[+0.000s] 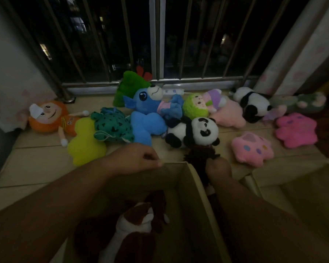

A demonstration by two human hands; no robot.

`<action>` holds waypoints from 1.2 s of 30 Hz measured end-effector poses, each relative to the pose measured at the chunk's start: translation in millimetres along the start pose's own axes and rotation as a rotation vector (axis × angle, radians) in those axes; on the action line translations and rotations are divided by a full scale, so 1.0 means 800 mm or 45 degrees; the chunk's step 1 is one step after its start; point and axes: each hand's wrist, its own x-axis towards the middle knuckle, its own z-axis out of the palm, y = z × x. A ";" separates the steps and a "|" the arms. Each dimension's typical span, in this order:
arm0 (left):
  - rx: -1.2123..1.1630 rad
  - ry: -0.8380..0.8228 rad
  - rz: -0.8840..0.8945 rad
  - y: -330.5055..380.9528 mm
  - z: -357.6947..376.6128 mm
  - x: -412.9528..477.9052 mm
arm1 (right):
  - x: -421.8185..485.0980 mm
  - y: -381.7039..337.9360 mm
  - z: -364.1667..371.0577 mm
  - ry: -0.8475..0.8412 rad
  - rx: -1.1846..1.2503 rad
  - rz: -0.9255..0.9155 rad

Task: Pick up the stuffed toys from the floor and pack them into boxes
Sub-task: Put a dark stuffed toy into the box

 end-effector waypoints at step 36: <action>0.115 -0.139 0.006 0.108 -0.051 -0.091 | -0.182 -0.175 -0.172 -0.741 -0.066 -0.774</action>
